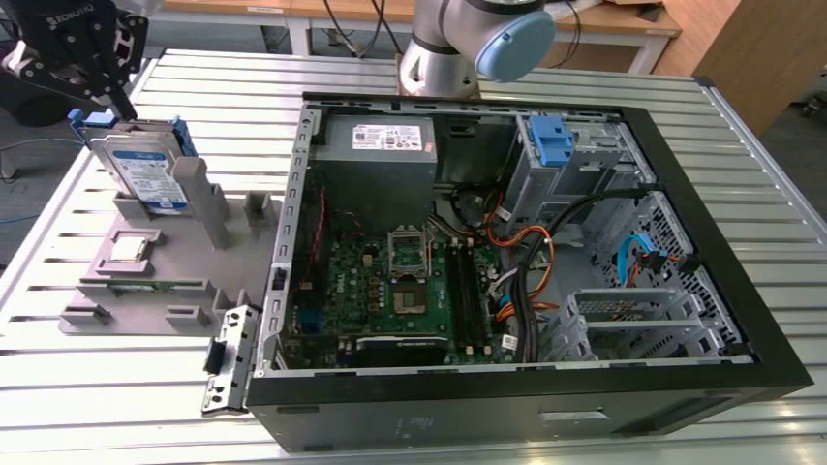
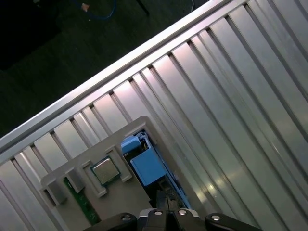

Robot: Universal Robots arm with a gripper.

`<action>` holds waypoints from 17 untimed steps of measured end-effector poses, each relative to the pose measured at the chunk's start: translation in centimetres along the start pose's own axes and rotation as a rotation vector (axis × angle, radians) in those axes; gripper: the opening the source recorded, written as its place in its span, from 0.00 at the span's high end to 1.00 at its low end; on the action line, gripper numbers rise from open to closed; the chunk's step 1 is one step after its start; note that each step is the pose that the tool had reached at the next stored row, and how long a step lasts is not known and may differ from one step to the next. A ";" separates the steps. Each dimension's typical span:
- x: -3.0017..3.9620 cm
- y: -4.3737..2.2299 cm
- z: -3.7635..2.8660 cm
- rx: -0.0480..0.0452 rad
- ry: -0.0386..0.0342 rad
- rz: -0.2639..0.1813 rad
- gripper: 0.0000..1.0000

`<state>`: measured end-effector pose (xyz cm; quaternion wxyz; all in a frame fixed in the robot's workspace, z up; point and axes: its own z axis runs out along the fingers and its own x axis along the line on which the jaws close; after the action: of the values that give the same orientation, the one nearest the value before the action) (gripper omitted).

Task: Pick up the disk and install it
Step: 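Pick up the disk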

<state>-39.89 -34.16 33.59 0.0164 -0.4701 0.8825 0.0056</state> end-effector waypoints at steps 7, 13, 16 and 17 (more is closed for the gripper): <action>0.00 0.00 0.05 -0.0042 -0.0007 -0.122 0.90; 0.01 0.00 0.10 -0.0075 -0.0013 -0.220 0.90; 0.01 0.00 0.13 -0.0089 -0.0012 -0.263 0.90; 0.01 0.00 0.14 -0.0088 -0.0007 -0.273 0.90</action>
<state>-39.88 -34.16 33.45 0.0152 -0.5857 0.8104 0.0073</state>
